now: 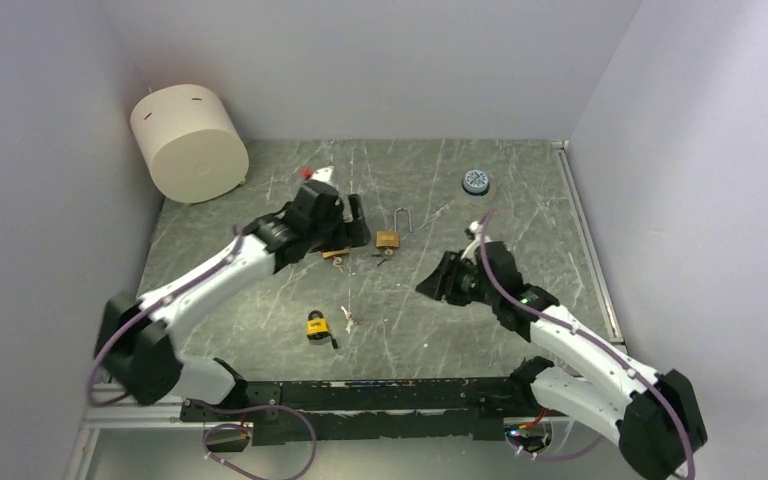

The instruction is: Unlock with the key

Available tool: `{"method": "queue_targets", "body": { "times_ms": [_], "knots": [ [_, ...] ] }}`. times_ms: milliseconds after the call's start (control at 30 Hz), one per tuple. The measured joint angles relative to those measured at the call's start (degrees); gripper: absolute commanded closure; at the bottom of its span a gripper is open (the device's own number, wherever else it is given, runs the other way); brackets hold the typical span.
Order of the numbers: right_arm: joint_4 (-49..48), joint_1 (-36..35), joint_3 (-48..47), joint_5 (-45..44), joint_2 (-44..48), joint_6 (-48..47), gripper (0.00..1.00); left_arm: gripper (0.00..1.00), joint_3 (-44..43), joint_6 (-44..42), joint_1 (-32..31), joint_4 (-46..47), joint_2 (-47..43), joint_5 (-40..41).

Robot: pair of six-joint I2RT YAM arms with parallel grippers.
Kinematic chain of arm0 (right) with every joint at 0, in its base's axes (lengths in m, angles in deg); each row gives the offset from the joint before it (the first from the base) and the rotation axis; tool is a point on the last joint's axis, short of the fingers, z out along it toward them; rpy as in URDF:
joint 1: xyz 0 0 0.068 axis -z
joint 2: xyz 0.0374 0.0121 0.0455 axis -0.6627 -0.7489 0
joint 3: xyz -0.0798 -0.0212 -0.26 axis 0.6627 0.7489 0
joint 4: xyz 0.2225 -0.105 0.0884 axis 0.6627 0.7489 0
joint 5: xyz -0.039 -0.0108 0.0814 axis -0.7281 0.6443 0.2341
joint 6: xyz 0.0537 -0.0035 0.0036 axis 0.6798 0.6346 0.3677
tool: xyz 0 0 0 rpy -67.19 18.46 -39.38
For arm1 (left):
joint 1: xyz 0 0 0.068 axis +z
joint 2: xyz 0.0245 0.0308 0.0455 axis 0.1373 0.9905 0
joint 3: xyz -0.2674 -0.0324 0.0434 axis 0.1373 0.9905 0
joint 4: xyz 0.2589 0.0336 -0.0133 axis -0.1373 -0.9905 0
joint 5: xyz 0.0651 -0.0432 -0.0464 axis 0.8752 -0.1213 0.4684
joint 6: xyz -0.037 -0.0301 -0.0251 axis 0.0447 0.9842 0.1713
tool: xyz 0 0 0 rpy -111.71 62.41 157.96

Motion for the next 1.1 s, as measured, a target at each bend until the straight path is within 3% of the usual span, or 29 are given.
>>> {"method": "queue_targets", "body": {
  "times_ms": [133, 300, 467, 733, 1100],
  "knots": [
    [-0.1, -11.6, -1.1, -5.5, -5.8, 1.0, 0.52, 0.06, 7.6, 2.4, 0.0, -1.7, -14.0, 3.8],
    [1.1, -22.6, -7.3, -13.8, -19.5, 1.7, 0.52, 0.06, 15.8, 6.0, 0.0, -9.6, -29.2, 8.6],
    [4.6, -30.5, -19.3, -18.9, -33.9, -0.2, 0.56, 0.06, 17.6, 8.8, 0.0, -14.6, -37.1, 11.8],
    [10.9, -37.1, -37.6, -24.7, -51.5, -6.9, 0.62, 0.06, 17.9, 13.6, 0.0, -22.0, -40.6, 16.0],
    [18.0, -38.2, -46.9, -27.9, -60.2, -11.2, 0.83, 0.06, 19.8, 15.3, 0.0, -25.3, -43.8, 18.7]
  ]
}}
